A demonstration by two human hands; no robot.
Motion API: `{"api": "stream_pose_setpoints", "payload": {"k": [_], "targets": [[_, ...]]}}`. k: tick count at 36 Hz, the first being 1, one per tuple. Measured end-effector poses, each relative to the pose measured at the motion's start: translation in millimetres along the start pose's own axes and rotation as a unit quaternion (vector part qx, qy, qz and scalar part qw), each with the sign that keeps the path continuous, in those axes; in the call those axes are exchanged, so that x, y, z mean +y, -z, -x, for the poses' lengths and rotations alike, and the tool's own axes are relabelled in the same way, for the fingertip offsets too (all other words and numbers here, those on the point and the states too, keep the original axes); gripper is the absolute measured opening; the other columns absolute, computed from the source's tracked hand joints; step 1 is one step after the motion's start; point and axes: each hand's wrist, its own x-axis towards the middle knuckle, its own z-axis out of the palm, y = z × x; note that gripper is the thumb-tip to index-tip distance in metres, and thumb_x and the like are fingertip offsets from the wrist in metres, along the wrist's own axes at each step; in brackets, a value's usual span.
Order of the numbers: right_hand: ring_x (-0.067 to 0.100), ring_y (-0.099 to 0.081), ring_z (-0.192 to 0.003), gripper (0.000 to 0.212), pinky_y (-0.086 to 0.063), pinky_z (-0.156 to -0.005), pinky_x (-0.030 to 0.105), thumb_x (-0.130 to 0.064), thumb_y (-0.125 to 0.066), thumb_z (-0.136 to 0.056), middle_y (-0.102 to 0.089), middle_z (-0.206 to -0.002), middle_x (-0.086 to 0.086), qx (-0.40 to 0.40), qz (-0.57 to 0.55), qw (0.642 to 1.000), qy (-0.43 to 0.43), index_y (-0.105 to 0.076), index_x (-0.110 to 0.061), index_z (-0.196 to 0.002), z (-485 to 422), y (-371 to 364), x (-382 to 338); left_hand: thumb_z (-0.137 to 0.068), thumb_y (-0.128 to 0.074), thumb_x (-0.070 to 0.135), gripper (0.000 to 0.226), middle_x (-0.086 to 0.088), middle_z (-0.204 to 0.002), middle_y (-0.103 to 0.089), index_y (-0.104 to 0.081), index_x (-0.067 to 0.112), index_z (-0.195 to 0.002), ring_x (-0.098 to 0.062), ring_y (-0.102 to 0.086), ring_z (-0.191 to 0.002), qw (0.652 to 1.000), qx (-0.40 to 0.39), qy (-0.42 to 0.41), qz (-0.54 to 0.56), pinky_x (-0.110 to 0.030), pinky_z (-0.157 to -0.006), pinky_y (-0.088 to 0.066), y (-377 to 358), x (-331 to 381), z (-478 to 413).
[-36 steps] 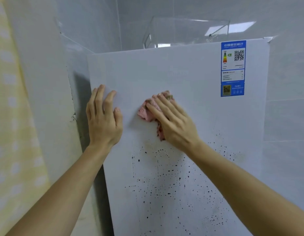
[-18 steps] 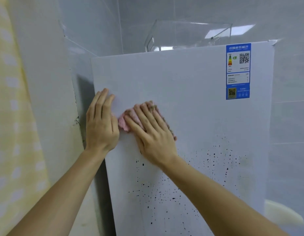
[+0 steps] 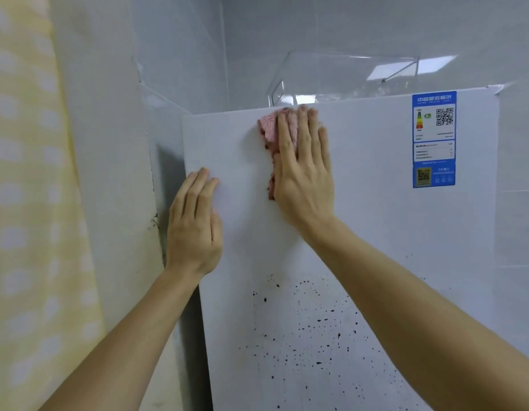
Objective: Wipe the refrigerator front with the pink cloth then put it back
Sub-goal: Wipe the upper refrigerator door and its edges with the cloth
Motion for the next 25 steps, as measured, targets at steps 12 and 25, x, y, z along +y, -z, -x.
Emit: {"api": "stream_pose_setpoints", "payload": {"k": [12,25], "targets": [[0.03,-0.02,-0.161,0.064,-0.018,-0.131,0.048,-0.008,-0.059,-0.101,-0.028,-0.169,0.018,-0.116,-0.053,0.983,0.132,-0.035,-0.005,-0.161,96.3,-4.4,-48.5,-0.1,-0.039,0.003,0.052,-0.013,-0.163,-0.041,-0.046,0.001,-0.151,-0.026,-0.031,-0.155,0.999,0.013,-0.008,0.034,-0.029,-0.129,-0.02,3.0,-6.7,2.2],[0.045,-0.02,-0.158,0.054,-0.01,-0.132,0.054,-0.01,-0.037,-0.109,-0.025,-0.167,0.029,-0.026,0.018,0.999,-0.012,-0.03,0.004,-0.161,15.2,19.1,31.9,-0.102,-0.037,0.023,0.059,-0.011,-0.171,-0.024,-0.036,0.01,-0.16,-0.03,-0.016,-0.161,0.998,0.006,-0.004,-0.069,-0.049,-0.131,-0.006,10.4,-41.8,5.4]]}}
